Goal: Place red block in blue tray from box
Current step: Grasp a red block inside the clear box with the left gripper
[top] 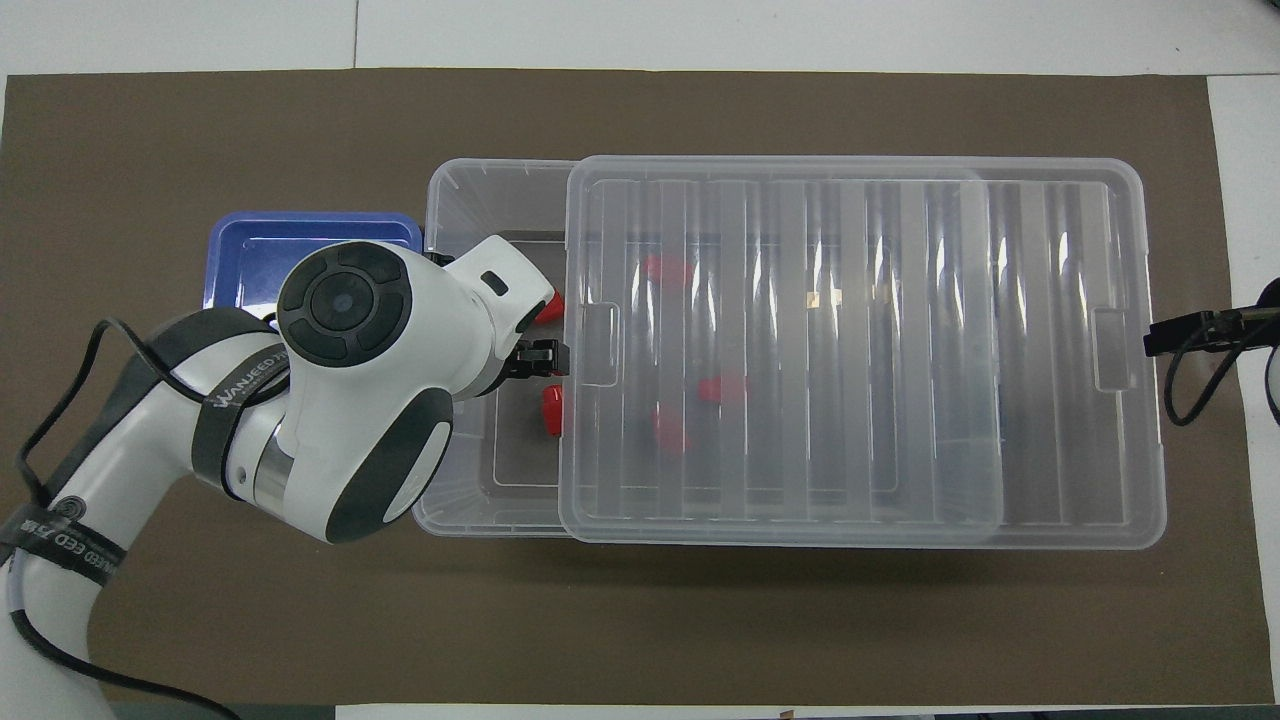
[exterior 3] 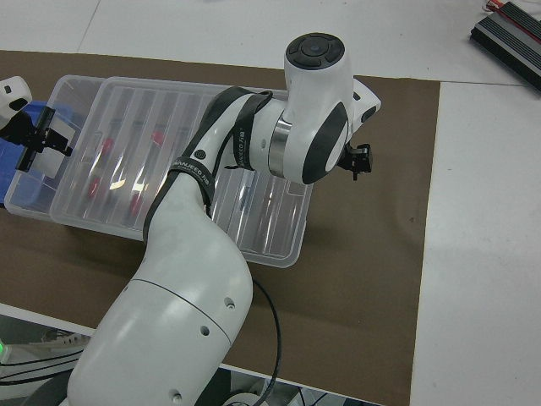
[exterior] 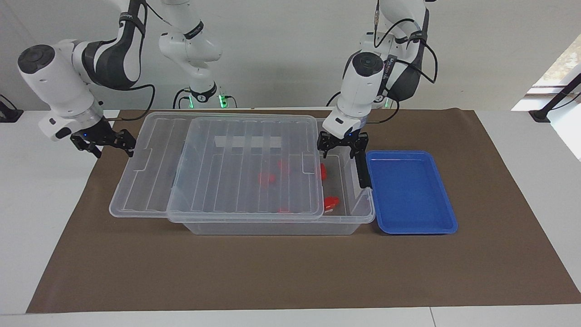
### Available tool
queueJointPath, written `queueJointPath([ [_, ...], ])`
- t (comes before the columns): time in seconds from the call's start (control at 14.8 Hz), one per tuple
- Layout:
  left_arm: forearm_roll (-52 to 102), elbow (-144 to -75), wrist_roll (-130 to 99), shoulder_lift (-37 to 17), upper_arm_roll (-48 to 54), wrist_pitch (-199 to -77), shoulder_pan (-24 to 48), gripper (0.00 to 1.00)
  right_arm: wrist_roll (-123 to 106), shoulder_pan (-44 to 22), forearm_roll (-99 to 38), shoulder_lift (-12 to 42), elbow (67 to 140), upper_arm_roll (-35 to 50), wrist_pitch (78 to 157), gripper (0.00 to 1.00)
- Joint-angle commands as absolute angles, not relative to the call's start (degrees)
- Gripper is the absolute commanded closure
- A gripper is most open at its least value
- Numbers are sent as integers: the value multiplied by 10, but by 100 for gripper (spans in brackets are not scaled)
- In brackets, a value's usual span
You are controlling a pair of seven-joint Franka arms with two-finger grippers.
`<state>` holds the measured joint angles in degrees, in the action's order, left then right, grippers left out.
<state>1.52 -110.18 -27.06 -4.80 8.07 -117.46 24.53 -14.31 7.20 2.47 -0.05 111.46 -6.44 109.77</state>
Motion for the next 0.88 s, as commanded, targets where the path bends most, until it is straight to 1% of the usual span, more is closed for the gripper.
queueJointPath([
  [0.0, 13, -1118, -278, -43, 73, -1190, 253, 8, -132, 74, 17, -4, 1125, -63, 1102, 0],
  [0.2, 11, -1121, -278, -42, 73, -1191, 253, 8, -133, 67, 17, -10, 1146, -63, 1119, 0],
  [0.41, 11, -1121, -279, -45, 74, -1198, 254, 8, -148, 68, 18, -11, 1148, -64, 1131, 0],
  [0.81, 11, -1143, -279, -47, 74, -1234, 255, 8, -221, 87, 28, -10, 1148, -67, 1146, 0],
])
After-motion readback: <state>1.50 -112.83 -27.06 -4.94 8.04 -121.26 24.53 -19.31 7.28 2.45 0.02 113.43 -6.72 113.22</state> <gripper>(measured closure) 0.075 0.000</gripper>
